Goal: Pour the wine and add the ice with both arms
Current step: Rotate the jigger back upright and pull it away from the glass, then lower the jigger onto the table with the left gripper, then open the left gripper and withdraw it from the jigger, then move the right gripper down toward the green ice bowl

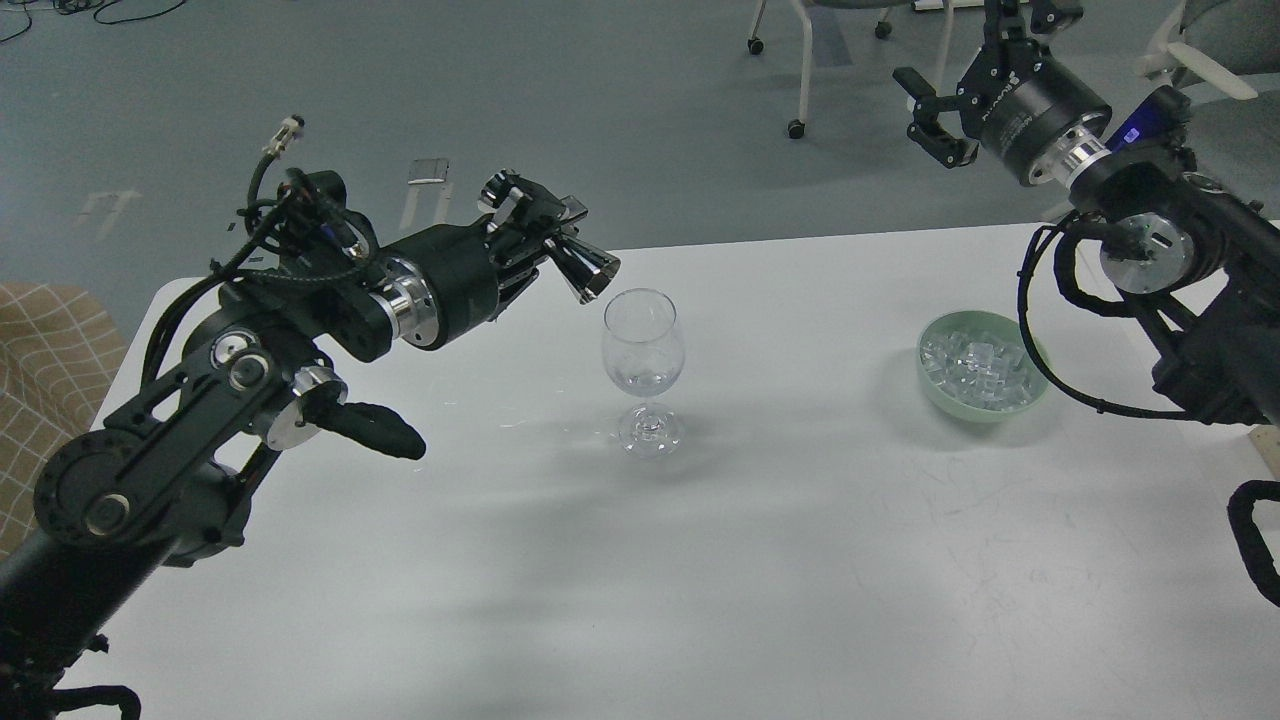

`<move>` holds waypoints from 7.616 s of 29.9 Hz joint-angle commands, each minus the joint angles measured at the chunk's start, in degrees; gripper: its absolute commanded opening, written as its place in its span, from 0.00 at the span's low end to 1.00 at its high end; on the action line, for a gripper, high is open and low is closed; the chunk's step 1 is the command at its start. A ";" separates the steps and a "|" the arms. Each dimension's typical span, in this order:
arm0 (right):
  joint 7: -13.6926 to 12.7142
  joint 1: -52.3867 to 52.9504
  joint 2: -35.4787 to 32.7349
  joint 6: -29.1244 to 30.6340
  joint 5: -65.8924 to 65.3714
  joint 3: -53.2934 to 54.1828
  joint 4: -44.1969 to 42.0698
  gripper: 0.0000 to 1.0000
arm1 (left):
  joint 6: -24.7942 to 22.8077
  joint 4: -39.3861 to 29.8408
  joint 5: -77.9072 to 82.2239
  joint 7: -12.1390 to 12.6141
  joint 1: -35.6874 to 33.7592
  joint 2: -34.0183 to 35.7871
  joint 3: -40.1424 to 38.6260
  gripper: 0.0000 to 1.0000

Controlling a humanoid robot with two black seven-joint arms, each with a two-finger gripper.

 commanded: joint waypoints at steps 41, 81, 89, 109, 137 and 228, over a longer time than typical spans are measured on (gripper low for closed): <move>-0.09 -2.23 0.29 0.00 0.00 0.00 0.27 1.00 | -6.86 22.33 -42.26 -2.88 30.91 -21.87 -39.46 0.09; -0.09 -2.14 0.37 -0.09 -0.18 0.00 0.27 1.00 | -6.50 25.76 -41.73 -4.11 29.59 -17.92 -38.67 0.57; -0.09 -2.05 0.37 -0.09 -0.18 0.00 0.27 1.00 | -6.42 25.76 -41.64 -4.11 29.68 -17.83 -38.58 0.86; -0.09 -2.14 0.72 -0.09 -0.09 0.00 0.27 1.00 | -7.03 25.05 -42.17 -3.50 32.49 -13.96 -39.54 0.98; -0.09 -2.67 -1.21 0.26 0.00 0.09 0.88 1.00 | -19.51 23.12 -40.86 -0.02 29.16 2.64 -50.00 0.98; 10.28 -16.91 -17.91 -32.87 -90.18 -22.76 10.38 0.95 | -15.56 33.58 -7.45 -33.03 0.41 -10.09 -14.50 0.98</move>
